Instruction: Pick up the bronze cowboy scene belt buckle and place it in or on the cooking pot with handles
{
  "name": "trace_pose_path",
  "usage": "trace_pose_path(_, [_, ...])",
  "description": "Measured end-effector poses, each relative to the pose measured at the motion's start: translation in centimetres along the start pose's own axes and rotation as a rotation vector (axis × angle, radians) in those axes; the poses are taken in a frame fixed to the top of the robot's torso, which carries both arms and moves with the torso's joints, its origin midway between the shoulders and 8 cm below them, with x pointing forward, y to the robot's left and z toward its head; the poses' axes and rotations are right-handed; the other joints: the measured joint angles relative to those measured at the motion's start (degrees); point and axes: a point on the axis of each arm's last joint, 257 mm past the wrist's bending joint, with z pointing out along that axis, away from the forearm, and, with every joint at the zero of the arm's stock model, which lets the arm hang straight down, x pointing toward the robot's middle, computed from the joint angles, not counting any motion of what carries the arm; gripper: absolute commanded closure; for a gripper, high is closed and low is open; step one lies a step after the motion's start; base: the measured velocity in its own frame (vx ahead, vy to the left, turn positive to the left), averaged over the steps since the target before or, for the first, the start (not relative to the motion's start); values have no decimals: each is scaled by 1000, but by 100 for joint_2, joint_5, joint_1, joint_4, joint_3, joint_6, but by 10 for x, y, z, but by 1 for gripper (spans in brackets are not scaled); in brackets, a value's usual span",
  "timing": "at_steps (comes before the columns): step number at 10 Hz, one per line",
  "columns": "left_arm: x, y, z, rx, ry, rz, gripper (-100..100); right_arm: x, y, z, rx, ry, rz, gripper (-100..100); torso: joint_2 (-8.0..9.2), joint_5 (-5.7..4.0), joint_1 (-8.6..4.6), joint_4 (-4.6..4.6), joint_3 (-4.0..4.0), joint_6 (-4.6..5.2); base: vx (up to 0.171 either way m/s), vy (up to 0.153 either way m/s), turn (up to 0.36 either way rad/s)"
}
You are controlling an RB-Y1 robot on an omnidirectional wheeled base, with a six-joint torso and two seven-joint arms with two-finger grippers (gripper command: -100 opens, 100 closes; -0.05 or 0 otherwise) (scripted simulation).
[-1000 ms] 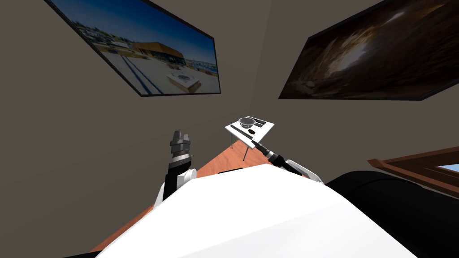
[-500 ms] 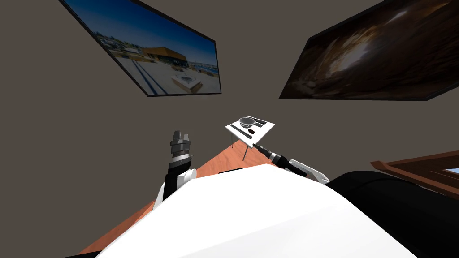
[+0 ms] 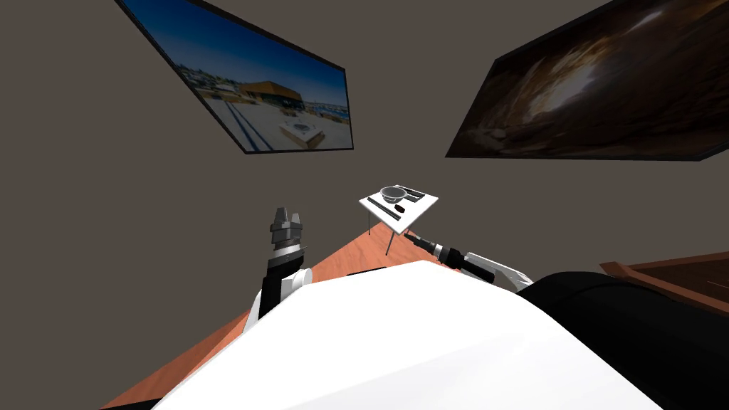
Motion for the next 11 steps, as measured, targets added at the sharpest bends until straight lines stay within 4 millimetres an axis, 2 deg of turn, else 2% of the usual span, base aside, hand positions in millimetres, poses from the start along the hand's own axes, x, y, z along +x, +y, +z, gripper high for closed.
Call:
trace_pose_path(1, [0, 0, 0, 0, 0, 0, 0, 8, -10, -6, 21, 32, -13, -100, 0, 0, 1, 0, 0, -2, -20, -24, 54])
trace_pose_path(3, [0, 0, 0, 0, 0, 0, 0, 7, -19, -13, 40, 70, -40, -100, -4, 1, 5, -1, -2, 0, -13, -15, 52])
trace_pose_path(4, [0, 0, 0, 0, 0, 0, 0, 12, -28, -17, 59, 100, -53, -100, -5, 1, 4, -1, -3, -3, -10, -17, 77])
trace_pose_path(11, [0, 0, 0, 0, 0, 0, 0, 15, -84, -62, 182, 296, -179, -100, -20, 1, 6, -4, -12, 0, 13, -16, 102])
